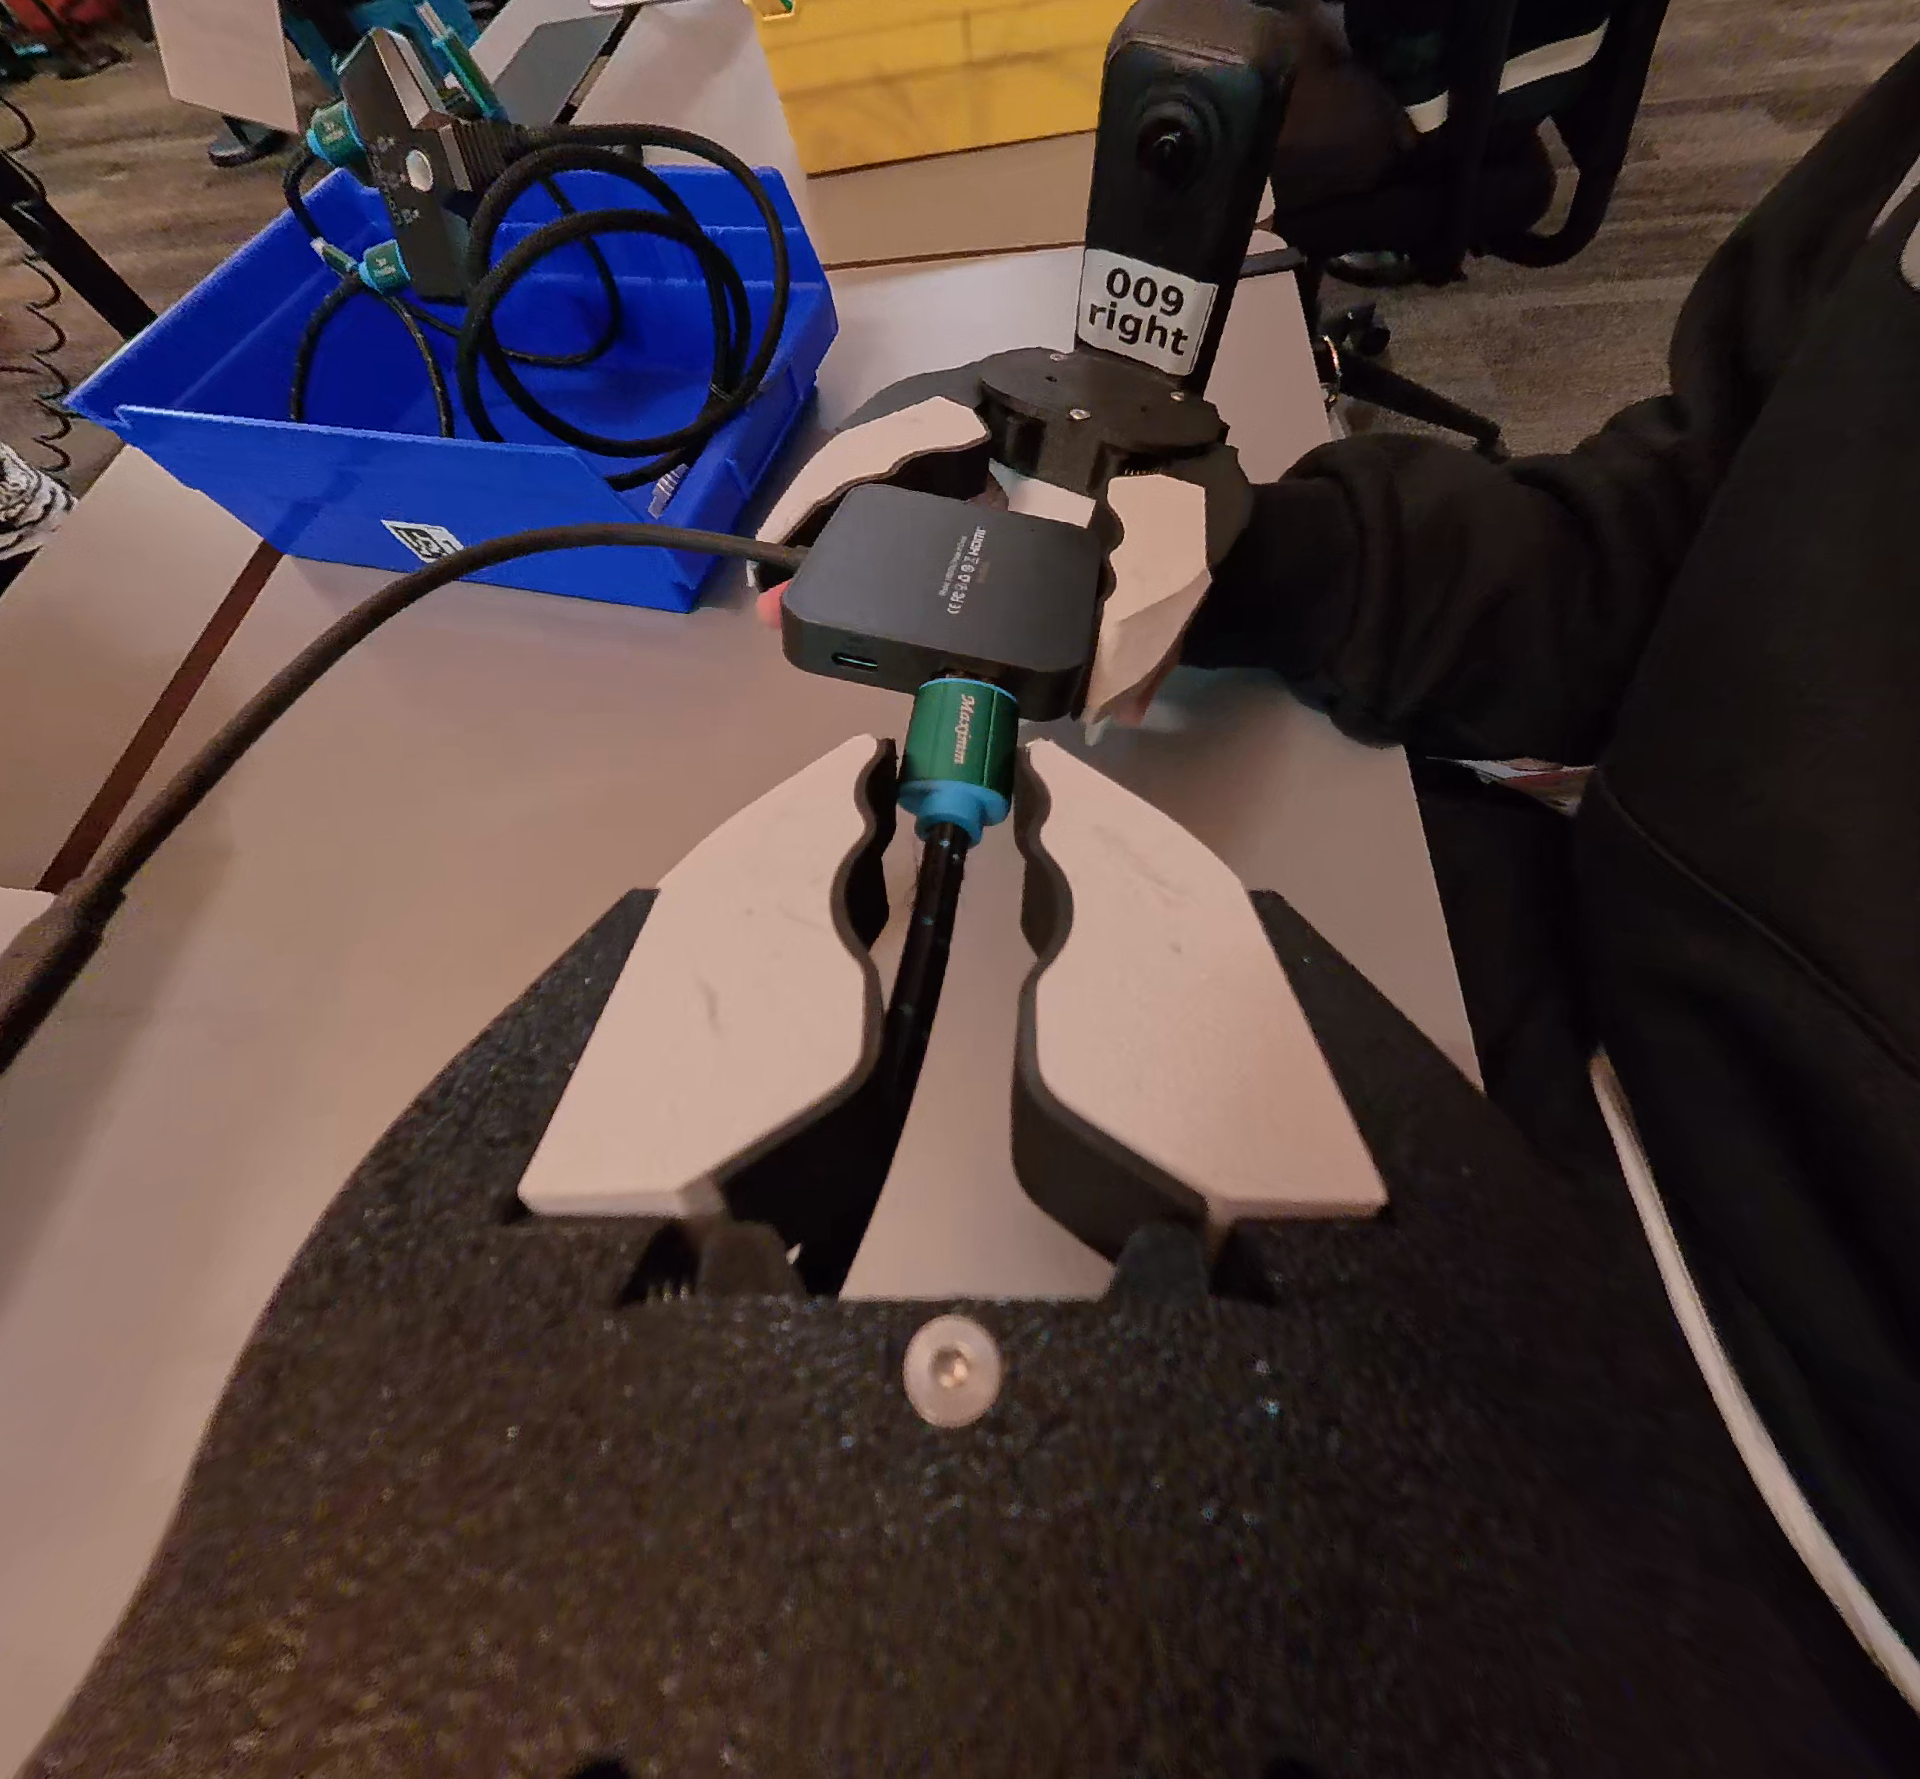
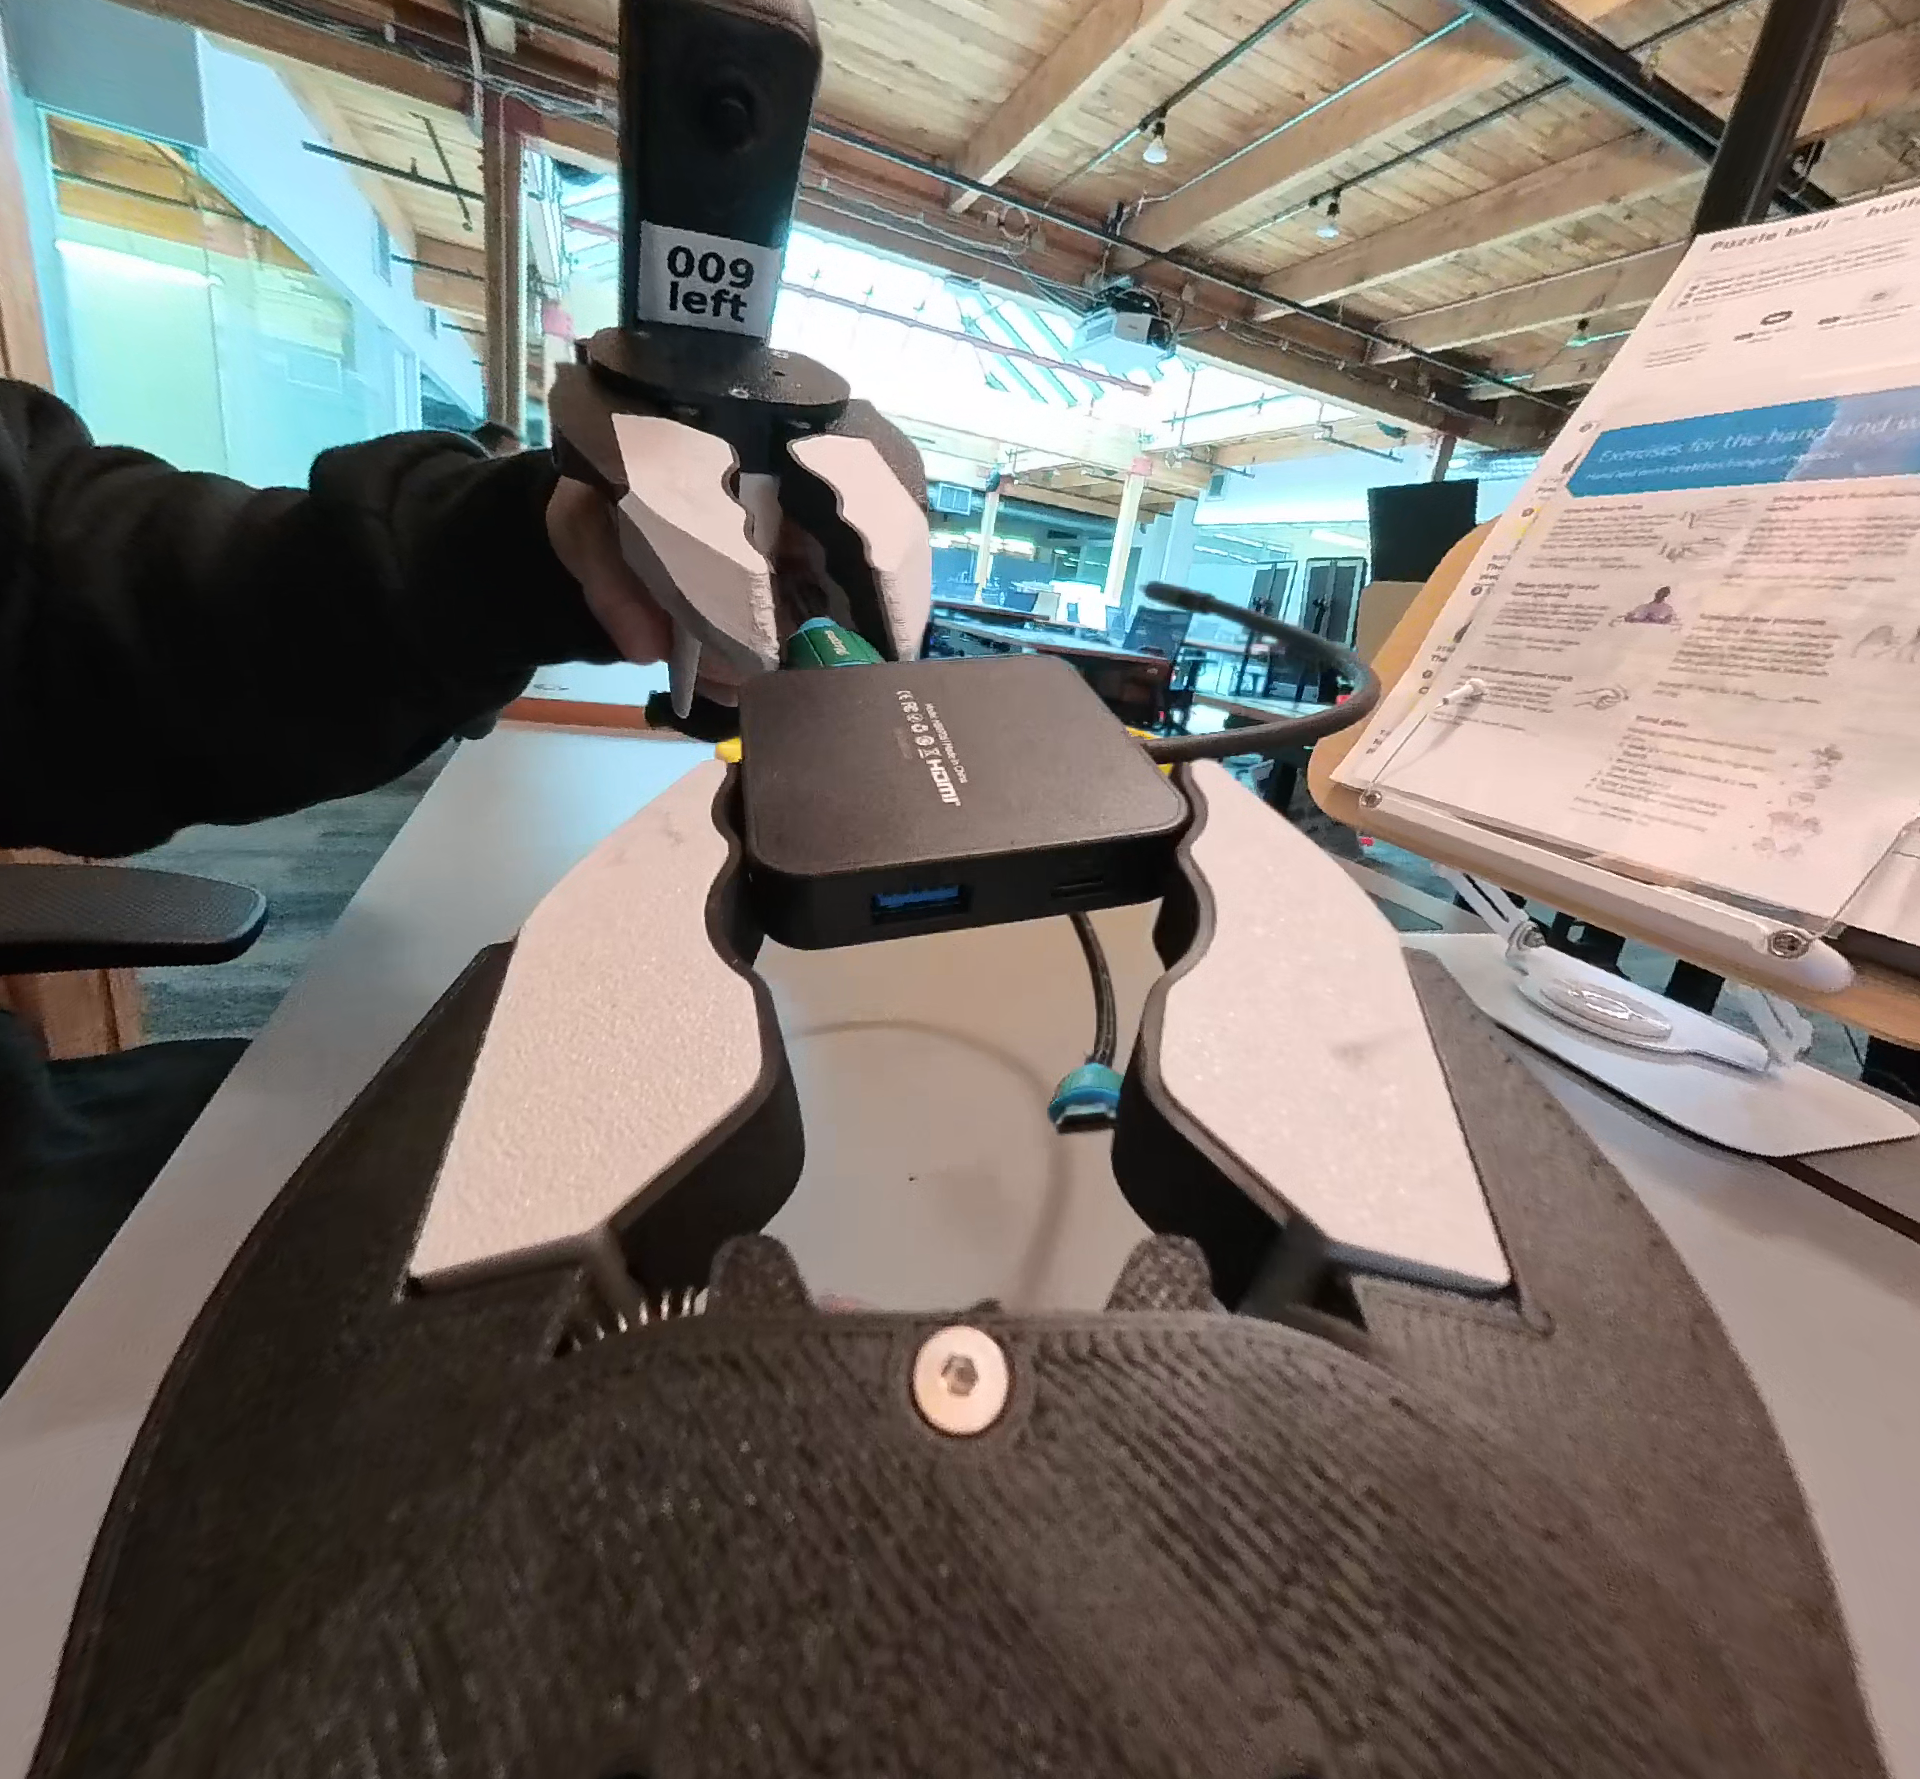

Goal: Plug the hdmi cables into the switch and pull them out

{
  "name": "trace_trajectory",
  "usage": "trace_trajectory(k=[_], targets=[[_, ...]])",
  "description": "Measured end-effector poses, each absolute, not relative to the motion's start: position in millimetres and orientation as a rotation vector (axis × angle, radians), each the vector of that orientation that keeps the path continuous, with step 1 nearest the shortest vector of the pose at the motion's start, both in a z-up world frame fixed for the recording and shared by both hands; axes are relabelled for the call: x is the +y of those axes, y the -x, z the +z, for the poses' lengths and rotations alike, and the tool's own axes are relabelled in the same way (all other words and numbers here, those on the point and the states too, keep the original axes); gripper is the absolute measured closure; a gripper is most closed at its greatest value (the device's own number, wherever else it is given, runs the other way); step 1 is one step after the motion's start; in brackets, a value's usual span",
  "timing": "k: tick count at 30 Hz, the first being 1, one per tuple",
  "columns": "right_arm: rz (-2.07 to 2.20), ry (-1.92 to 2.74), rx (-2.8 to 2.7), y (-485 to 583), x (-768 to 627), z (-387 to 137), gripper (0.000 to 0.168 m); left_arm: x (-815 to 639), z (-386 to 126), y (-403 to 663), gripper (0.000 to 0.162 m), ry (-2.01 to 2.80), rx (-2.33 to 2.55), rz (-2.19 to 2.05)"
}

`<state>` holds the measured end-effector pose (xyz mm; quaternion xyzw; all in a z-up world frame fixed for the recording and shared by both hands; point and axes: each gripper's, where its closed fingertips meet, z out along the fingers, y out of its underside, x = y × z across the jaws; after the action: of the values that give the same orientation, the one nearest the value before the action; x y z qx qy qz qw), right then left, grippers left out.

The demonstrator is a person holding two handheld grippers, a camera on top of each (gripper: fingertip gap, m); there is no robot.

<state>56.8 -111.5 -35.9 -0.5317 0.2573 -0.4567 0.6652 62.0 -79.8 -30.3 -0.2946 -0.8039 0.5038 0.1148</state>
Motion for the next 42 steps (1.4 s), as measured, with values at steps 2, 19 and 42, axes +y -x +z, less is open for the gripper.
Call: trace_trajectory(k=[2, 19, 42], targets=[[-1.036, 1.203, 0.583, -56, -112, -35, 0.092, -79, -32, -63, 0.141, 0.872, -2.373, 1.455], [-0.960, 1.251, 0.582, -56, -105, -47, 0.091, -77, -42, -59, 0.142, 0.908, -2.423, 1.367], [-1.964, 1.018, 0.871, 9, -224, 44, 0.092, -47, -62, -90, 0.108, 0.443, -2.242, 1.903]])
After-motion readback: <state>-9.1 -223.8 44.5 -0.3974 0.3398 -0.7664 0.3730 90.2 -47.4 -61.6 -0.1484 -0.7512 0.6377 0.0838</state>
